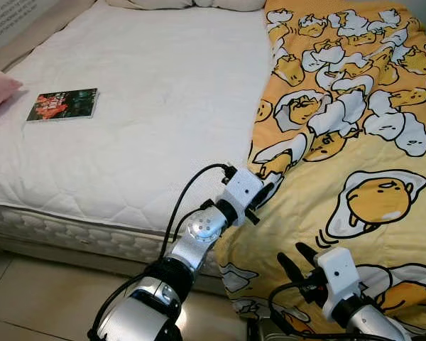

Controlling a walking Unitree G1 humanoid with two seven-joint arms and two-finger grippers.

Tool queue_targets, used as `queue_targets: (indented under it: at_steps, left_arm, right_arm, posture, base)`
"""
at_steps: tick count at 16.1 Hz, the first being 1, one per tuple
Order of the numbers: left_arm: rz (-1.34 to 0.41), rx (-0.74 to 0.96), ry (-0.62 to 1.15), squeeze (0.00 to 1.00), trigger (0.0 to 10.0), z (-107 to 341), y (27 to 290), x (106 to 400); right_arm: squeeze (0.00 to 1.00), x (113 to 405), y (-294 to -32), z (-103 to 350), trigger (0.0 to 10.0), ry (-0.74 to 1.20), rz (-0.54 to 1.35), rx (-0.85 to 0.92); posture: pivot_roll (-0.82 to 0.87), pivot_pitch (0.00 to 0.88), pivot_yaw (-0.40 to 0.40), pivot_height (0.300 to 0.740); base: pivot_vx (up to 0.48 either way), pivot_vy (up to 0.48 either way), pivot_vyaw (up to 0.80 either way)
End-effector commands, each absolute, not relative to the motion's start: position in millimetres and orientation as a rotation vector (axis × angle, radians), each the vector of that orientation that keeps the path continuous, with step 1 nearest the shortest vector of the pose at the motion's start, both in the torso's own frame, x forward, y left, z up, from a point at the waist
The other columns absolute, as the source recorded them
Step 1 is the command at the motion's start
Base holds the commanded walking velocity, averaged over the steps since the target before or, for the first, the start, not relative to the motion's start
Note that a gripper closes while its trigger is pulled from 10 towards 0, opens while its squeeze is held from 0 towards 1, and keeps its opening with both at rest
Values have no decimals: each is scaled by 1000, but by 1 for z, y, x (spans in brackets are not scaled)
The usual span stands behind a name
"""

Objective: Clean up the room

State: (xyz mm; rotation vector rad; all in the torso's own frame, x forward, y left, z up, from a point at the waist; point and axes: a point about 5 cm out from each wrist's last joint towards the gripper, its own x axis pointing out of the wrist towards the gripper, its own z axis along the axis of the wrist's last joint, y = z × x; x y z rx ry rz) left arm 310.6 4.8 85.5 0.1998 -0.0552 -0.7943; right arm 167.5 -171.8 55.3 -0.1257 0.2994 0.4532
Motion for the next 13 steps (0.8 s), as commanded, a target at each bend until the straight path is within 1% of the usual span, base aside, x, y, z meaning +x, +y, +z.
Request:
queue_targets:
  at_steps: [1, 4, 9, 13]
  left_arm:
    - [-802, 202, -56, 1000, 10000, 82, 0, 307]
    - [-781, 221, -22, 1000, 10000, 76, 2, 307]
    - [-734, 283, 18, 1000, 10000, 72, 13, 314]
    - [-655, 261, 89, 1000, 10000, 68, 25, 321]
  right_arm:
    - [0, 167, -174, 54, 10000, 302, 449, -118]
    - [0, 167, -174, 53, 10000, 299, 446, -110]
    - [0, 169, -176, 55, 10000, 271, 445, -91]
    - [0, 171, -177, 59, 10000, 241, 435, -79]
  posture:
    - [-276, 106, 60, 740]
    - [-276, 106, 59, 740]
    - [-272, 103, 60, 740]
    - [-272, 92, 54, 740]
  base:
    - [0, 0, 0]
    - [0, 0, 0]
    - [0, 0, 0]
    - [0, 0, 0]
